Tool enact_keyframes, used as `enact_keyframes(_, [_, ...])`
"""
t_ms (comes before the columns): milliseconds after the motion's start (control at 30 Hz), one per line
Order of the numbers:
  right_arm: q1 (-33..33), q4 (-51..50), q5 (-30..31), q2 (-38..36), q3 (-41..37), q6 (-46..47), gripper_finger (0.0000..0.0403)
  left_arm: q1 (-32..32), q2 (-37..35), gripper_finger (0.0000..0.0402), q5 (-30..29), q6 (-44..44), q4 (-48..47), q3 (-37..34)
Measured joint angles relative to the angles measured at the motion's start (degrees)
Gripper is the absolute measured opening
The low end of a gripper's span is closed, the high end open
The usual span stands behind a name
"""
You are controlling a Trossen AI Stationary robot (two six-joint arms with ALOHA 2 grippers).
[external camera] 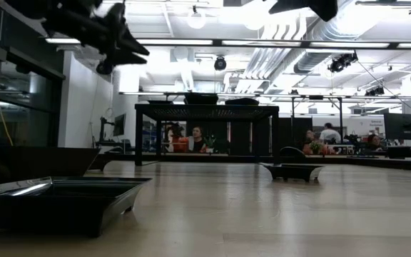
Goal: Pick & Place Mini shaped plates
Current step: Stack the square plate on top of the square plate on the shelf
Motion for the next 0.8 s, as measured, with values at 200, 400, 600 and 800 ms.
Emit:
enact_keyframes(200, [0.0, -3.7, -6.2, 0.0, 0.0, 3.4, 0.0142, -8.4, -6.6, 0.0129, -7.7, 2.1, -3.2, 0.0])
enact_keyframes(400, [0.0, -7.3, -11.3, 0.3, -2.3, 8.2, 0.0142, -20.3, -8.3, 0.0129, -15.9, 2.5, -3.6, 0.0])
enact_keyframes(600, [0.1, -5.3, -18.3, 0.3, -10.1, 20.5, 0.0142, -32.8, -7.8, 0.0129, -25.5, 3.0, -3.9, 0.0])
enact_keyframes(800, [1.1, 1.2, -21.5, 0.3, -18.3, 40.2, 0.0142, -42.3, -7.8, 0.0129, -34.9, 4.1, -5.6, 0.0])
